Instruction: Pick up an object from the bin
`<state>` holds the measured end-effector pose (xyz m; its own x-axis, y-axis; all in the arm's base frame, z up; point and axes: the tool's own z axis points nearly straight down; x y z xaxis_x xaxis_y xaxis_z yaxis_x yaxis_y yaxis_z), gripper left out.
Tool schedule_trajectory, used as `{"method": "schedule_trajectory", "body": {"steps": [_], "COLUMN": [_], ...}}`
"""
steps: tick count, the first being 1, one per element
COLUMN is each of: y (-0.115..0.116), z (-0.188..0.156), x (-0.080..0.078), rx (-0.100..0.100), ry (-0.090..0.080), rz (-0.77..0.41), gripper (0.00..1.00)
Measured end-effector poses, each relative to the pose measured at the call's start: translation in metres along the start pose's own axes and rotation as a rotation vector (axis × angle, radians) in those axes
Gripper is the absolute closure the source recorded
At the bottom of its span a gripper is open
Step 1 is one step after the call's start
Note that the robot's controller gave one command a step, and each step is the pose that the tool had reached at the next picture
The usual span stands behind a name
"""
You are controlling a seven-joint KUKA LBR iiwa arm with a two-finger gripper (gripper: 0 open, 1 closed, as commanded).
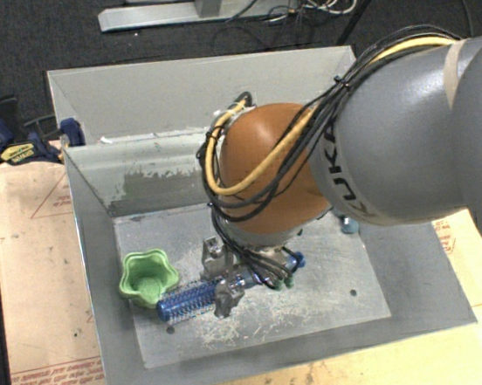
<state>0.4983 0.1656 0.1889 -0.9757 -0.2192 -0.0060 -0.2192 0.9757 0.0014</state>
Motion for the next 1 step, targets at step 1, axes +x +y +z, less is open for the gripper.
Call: {"method": "schedule_trajectory", "body": {"steps": [1], "y": [-0.0402], "z": [-0.0673], "x": [-0.0324], "rx": [0.002], "ry": [0.000], "rz": [-0.199], "gripper": [1.00]}}
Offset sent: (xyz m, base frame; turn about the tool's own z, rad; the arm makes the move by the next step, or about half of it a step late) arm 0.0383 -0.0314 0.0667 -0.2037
